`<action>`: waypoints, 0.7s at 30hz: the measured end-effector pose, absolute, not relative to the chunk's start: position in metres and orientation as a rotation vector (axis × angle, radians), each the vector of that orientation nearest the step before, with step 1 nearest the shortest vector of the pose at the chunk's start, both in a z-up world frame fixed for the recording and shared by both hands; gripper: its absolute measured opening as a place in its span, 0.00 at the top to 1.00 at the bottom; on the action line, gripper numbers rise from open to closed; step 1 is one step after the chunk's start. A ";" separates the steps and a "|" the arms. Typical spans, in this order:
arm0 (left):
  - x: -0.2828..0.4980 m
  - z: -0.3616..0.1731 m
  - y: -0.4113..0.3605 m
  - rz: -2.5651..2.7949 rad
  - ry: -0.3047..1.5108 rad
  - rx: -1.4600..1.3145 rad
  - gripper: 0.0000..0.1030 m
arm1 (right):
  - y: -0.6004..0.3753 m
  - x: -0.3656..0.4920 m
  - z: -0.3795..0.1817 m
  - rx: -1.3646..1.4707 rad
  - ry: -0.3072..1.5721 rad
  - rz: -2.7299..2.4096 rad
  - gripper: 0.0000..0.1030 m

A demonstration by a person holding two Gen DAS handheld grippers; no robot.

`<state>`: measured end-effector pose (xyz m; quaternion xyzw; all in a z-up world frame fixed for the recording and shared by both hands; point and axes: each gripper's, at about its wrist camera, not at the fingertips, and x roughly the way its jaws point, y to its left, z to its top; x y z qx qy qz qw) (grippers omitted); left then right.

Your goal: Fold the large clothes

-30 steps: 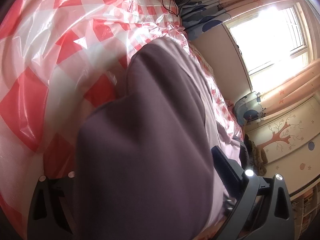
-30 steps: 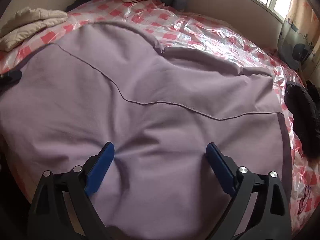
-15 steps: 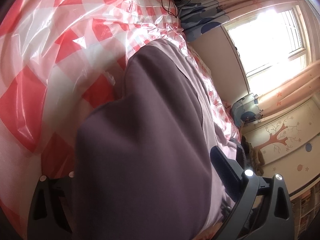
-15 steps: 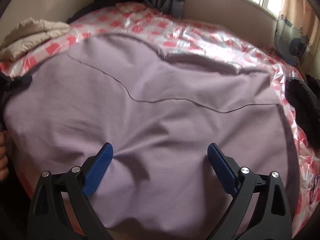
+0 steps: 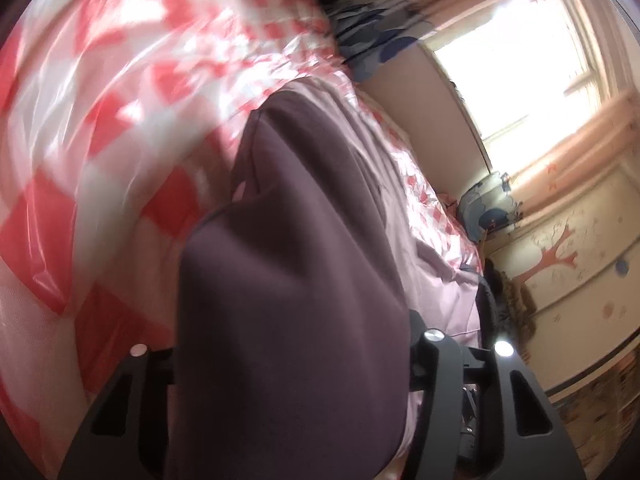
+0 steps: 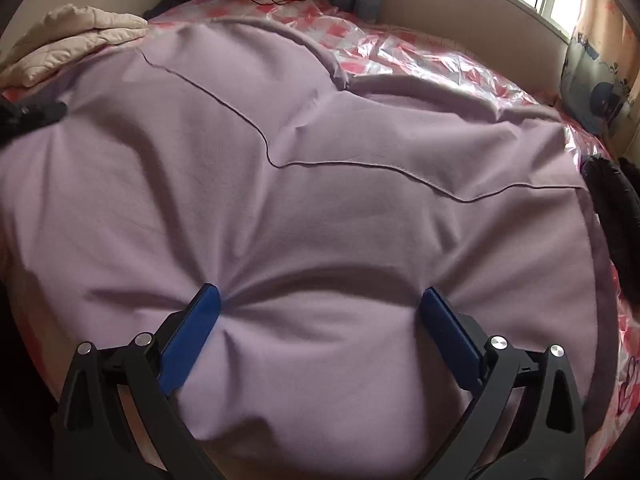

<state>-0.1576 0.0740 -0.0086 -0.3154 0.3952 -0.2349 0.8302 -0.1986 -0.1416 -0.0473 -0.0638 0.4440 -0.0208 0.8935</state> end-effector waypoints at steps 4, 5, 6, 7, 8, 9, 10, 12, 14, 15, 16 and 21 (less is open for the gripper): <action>-0.164 0.025 0.050 -0.524 0.774 -0.579 0.53 | -0.139 -0.195 -0.049 -0.159 0.923 -0.041 0.06; -0.168 0.036 0.040 -0.534 0.755 -0.541 0.54 | -0.140 -0.195 -0.048 -0.158 0.924 -0.036 0.06; -0.169 0.043 0.033 -0.542 0.744 -0.521 0.55 | -0.141 -0.195 -0.048 -0.151 0.926 -0.028 0.06; -0.171 0.051 0.025 -0.554 0.730 -0.500 0.56 | -0.143 -0.195 -0.048 -0.140 0.926 -0.019 0.06; -0.174 0.061 0.013 -0.571 0.713 -0.476 0.57 | -0.145 -0.196 -0.047 -0.129 0.921 -0.007 0.06; -0.174 0.069 0.004 -0.582 0.702 -0.462 0.57 | -0.149 -0.195 -0.045 -0.112 0.916 0.010 0.06; -0.175 0.079 -0.008 -0.601 0.688 -0.447 0.58 | -0.153 -0.197 -0.042 -0.091 0.914 0.032 0.06; -0.177 0.098 -0.032 -0.635 0.660 -0.408 0.59 | -0.169 -0.206 -0.028 0.015 0.896 0.119 0.06; -0.182 0.120 -0.063 -0.686 0.625 -0.348 0.60 | -0.207 -0.225 -0.008 0.270 0.809 0.239 0.06; -0.184 0.128 -0.080 -0.708 0.612 -0.314 0.60 | -0.227 -0.234 -0.003 0.385 0.772 0.276 0.06; -0.186 0.134 -0.097 -0.726 0.602 -0.281 0.60 | -0.255 -0.244 -0.004 0.544 0.730 0.328 0.06; -0.211 0.131 -0.208 -0.827 0.589 -0.028 0.60 | -0.384 -0.301 -0.040 1.255 0.421 0.538 0.07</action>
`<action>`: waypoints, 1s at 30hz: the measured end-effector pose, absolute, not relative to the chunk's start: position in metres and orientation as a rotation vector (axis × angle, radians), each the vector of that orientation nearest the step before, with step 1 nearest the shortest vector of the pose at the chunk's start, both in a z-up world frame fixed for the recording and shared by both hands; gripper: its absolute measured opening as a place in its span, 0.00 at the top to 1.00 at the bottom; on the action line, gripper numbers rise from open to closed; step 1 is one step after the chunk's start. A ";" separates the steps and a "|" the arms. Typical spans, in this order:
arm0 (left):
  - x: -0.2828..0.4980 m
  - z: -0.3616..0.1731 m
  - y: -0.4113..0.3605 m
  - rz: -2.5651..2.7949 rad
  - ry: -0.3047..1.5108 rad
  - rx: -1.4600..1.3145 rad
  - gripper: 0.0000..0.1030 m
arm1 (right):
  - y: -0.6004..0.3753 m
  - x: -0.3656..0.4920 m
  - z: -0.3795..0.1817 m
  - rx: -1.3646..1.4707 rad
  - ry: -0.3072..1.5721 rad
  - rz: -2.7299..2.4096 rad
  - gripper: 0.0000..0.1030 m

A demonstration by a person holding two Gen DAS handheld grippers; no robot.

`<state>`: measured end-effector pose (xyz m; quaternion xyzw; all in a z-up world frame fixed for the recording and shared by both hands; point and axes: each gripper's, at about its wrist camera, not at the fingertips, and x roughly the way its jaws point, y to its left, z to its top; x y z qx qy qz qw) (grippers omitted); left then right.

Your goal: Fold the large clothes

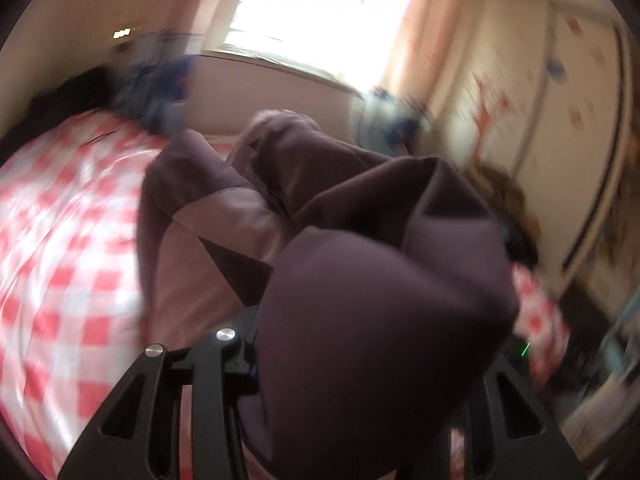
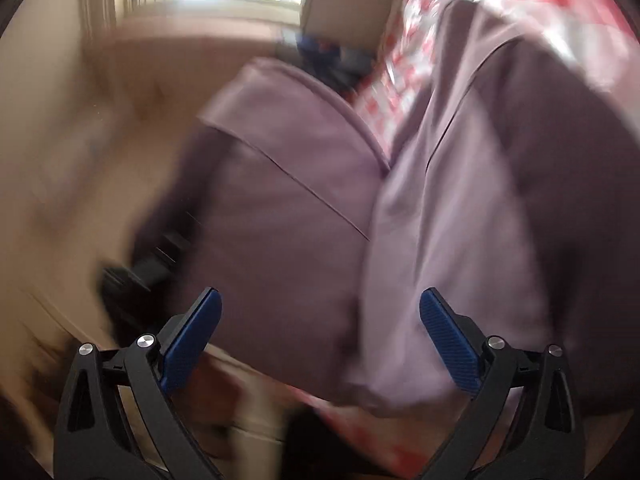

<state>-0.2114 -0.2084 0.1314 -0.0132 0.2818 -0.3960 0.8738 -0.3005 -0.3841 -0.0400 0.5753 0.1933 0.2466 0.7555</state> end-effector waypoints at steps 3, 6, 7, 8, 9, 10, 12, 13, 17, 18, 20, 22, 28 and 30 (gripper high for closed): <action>-0.229 0.100 -0.277 -0.878 0.604 0.125 0.60 | -0.444 -0.331 -0.031 1.259 0.338 0.417 0.07; -0.246 0.062 -0.329 -0.894 0.616 0.258 0.60 | -0.484 -0.337 -0.012 1.245 0.333 0.370 0.07; -0.253 0.054 -0.340 -0.887 0.595 0.304 0.60 | -0.492 -0.333 -0.001 1.199 0.354 0.349 0.07; -0.261 0.047 -0.350 -0.878 0.575 0.350 0.60 | -0.499 -0.325 0.013 1.142 0.392 0.328 0.07; -0.266 0.044 -0.356 -0.872 0.565 0.374 0.60 | -0.503 -0.311 0.029 1.072 0.443 0.301 0.07; -0.271 0.041 -0.359 -0.864 0.555 0.402 0.59 | -0.499 -0.297 0.044 1.009 0.491 0.291 0.07; -0.284 0.036 -0.364 -0.841 0.515 0.478 0.56 | -0.473 -0.249 0.077 0.816 0.642 0.293 0.07; -0.289 0.032 -0.365 -0.825 0.490 0.529 0.52 | -0.458 -0.229 0.088 0.724 0.700 0.276 0.07; -0.309 0.028 -0.360 -0.815 0.449 0.620 0.46 | -0.386 -0.141 0.090 0.321 1.000 0.169 0.07; -0.314 0.031 -0.353 -0.822 0.451 0.634 0.46 | -0.376 -0.130 0.080 0.237 1.057 0.123 0.07; -0.321 0.040 -0.337 -0.871 0.477 0.644 0.46 | -0.362 -0.125 0.056 0.168 1.114 0.095 0.07; -0.327 0.057 -0.307 -0.942 0.504 0.596 0.44 | -0.367 -0.135 0.044 0.209 1.103 0.079 0.07; -0.265 0.099 -0.223 -0.871 0.599 0.256 0.31 | -0.385 -0.148 0.026 0.163 1.119 -0.006 0.07; -0.215 0.097 -0.220 -0.840 0.668 0.121 0.31 | -0.387 -0.149 0.018 0.136 1.109 -0.021 0.07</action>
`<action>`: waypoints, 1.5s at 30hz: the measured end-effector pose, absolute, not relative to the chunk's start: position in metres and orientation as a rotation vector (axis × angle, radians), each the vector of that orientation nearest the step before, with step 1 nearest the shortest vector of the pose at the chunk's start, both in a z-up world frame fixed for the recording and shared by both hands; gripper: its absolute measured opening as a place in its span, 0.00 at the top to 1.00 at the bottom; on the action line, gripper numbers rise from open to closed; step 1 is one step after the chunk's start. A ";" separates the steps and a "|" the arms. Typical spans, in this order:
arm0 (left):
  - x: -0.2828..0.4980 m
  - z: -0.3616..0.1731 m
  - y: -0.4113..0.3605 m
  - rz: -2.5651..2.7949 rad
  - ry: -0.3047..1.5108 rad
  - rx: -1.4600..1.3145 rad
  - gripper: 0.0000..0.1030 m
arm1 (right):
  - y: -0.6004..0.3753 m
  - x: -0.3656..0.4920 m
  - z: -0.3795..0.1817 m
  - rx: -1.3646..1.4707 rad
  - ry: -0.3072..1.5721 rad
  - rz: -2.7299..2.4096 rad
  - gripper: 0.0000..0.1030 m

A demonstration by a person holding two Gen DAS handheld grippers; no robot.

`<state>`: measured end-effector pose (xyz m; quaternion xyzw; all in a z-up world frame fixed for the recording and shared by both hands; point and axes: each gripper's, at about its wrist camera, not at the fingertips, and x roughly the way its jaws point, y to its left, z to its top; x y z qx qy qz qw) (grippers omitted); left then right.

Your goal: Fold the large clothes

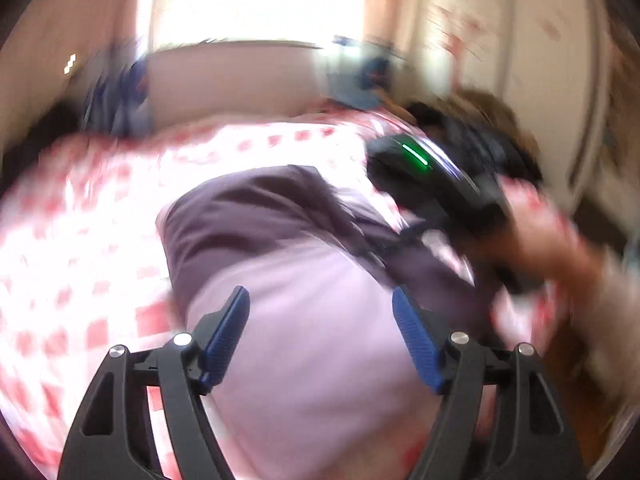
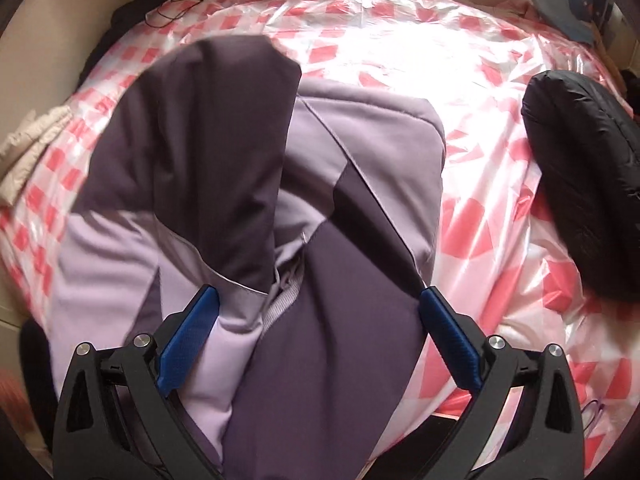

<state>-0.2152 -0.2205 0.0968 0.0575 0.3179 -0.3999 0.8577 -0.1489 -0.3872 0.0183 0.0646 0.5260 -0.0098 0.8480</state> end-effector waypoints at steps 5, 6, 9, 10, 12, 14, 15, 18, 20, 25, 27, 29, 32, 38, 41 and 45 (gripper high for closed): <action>-0.172 0.026 -0.268 -0.832 0.827 0.183 0.31 | -0.395 -0.176 0.001 0.127 1.048 -0.064 0.07; -0.182 0.018 -0.279 -0.811 0.783 0.245 0.29 | -0.399 -0.176 0.001 0.142 1.068 -0.065 0.07; -0.192 0.028 -0.274 -0.826 0.776 0.247 0.28 | -0.411 -0.176 0.023 0.157 1.126 -0.119 0.07; -0.187 0.034 -0.269 -0.830 0.776 0.234 0.28 | -0.410 -0.179 0.038 0.146 1.097 -0.143 0.07; -0.183 0.043 -0.253 -0.841 0.791 0.178 0.28 | -0.403 -0.182 0.055 0.220 1.043 -0.084 0.07; -0.175 0.054 -0.229 -0.825 0.813 0.089 0.28 | -0.384 -0.177 0.045 0.141 1.068 -0.107 0.07; -0.169 0.056 -0.218 -0.802 0.813 0.043 0.27 | -0.380 -0.174 0.034 0.099 1.085 -0.121 0.07; -0.138 0.047 -0.156 -0.655 0.870 -0.151 0.16 | -0.389 -0.177 0.005 0.163 1.078 -0.122 0.07; -0.113 0.022 -0.132 -0.609 0.965 -0.248 0.14 | -0.399 -0.183 -0.001 0.215 1.053 -0.120 0.07; -0.083 -0.031 -0.140 -0.707 1.137 -0.401 0.12 | -0.393 -0.190 0.000 0.196 0.988 -0.150 0.07; -0.090 -0.023 -0.167 -0.810 1.142 -0.343 0.12 | -0.386 -0.192 -0.004 0.234 0.943 -0.122 0.07; -0.104 -0.010 -0.184 -0.782 1.093 -0.201 0.11 | -0.373 -0.188 -0.006 0.260 0.907 -0.111 0.06; -0.099 0.006 -0.158 -0.759 1.067 -0.188 0.12 | -0.343 -0.177 -0.009 0.364 0.847 -0.085 0.06; -0.114 0.052 -0.052 -0.471 0.959 -0.010 0.11 | -0.241 -0.131 -0.023 0.458 0.825 0.226 0.06; -0.099 0.028 -0.016 -0.389 1.024 -0.012 0.11 | -0.207 -0.112 -0.022 0.321 0.926 0.277 0.06; -0.109 0.023 -0.015 -0.375 0.960 0.015 0.10 | -0.236 -0.114 0.022 0.184 0.985 0.102 0.06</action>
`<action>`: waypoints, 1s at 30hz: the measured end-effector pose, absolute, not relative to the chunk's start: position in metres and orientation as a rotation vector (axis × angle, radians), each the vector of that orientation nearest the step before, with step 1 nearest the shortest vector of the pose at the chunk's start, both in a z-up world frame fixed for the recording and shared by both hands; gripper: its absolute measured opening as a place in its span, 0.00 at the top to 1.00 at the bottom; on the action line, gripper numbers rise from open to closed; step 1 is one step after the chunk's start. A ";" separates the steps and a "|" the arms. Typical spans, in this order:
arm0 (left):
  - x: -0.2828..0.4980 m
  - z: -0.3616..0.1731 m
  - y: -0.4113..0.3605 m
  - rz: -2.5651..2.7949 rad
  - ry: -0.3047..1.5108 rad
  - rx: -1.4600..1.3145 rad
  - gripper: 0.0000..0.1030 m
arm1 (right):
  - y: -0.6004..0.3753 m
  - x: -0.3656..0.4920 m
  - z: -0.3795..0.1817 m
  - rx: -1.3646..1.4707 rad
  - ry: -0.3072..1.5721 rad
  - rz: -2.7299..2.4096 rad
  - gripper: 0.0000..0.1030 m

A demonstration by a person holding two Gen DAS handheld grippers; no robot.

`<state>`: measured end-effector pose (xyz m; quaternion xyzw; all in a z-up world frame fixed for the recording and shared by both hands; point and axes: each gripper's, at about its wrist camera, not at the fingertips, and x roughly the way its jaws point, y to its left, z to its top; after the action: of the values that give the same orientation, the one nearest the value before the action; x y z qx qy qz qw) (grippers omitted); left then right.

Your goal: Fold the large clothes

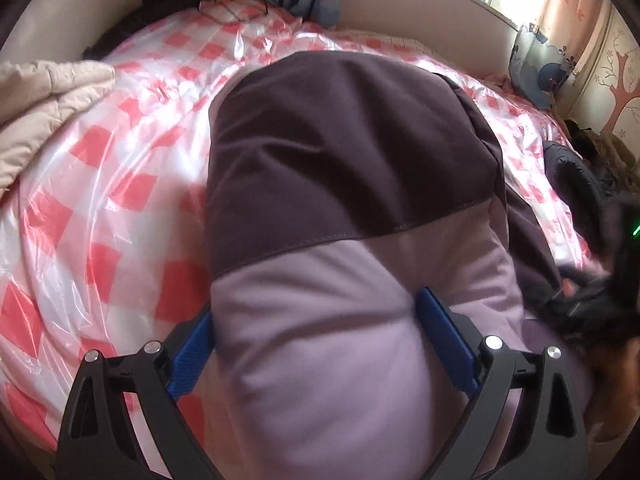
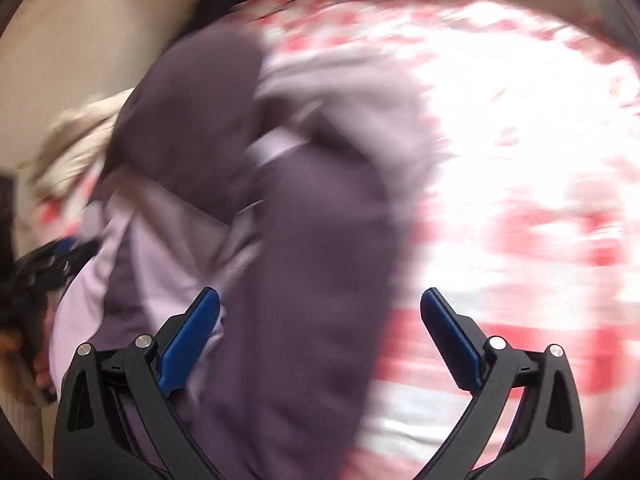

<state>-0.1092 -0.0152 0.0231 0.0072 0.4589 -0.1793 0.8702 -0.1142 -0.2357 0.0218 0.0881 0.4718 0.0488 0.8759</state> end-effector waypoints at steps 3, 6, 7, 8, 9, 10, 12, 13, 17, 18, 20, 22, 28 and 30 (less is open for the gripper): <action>-0.115 0.023 -0.033 -0.357 0.926 0.075 0.10 | -0.247 -0.107 0.077 0.210 0.870 0.100 0.06; -0.120 0.029 -0.044 -0.363 0.900 0.101 0.10 | -0.233 -0.069 0.093 0.322 0.825 0.151 0.06; -0.115 0.030 -0.049 -0.364 0.897 0.103 0.10 | -0.221 -0.054 0.083 0.300 0.828 0.126 0.06; -0.114 0.031 -0.047 -0.375 0.897 0.096 0.10 | -0.215 -0.039 0.065 0.256 0.833 0.060 0.06; -0.110 0.031 -0.040 -0.395 0.898 0.076 0.10 | -0.211 -0.028 0.043 0.234 0.847 0.008 0.06; -0.108 0.035 -0.033 -0.432 0.891 0.047 0.10 | -0.215 -0.019 0.009 0.295 0.857 0.027 0.05; -0.106 0.039 -0.028 -0.464 0.872 0.048 0.09 | -0.241 -0.025 -0.028 0.500 0.803 0.023 0.06; -0.105 0.039 -0.031 -0.482 0.869 0.057 0.08 | -0.253 -0.028 -0.037 0.566 0.777 0.022 0.06; -0.093 0.020 -0.034 -0.500 0.940 0.049 0.06 | -0.263 -0.019 -0.033 0.607 0.863 0.092 0.07; -0.093 0.020 -0.027 -0.499 0.950 0.029 0.06 | -0.269 -0.023 -0.023 0.602 0.899 0.096 0.07; -0.100 0.026 -0.014 -0.484 0.950 0.021 0.06 | -0.264 -0.042 0.010 0.533 0.922 0.081 0.07; -0.108 0.031 -0.009 -0.471 0.922 0.052 0.06 | -0.250 -0.072 0.040 0.383 0.903 0.081 0.07; -0.115 0.016 -0.012 -0.515 0.959 0.041 0.05 | -0.218 -0.158 -0.041 0.222 1.069 0.008 0.07; -0.118 0.016 -0.011 -0.485 0.963 0.029 0.05 | -0.225 -0.158 -0.039 0.256 1.086 0.003 0.07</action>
<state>-0.1182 -0.0113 0.0160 0.0136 0.4584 -0.2309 0.8581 -0.1585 -0.2246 -0.0390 0.1214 0.5151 0.0013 0.8485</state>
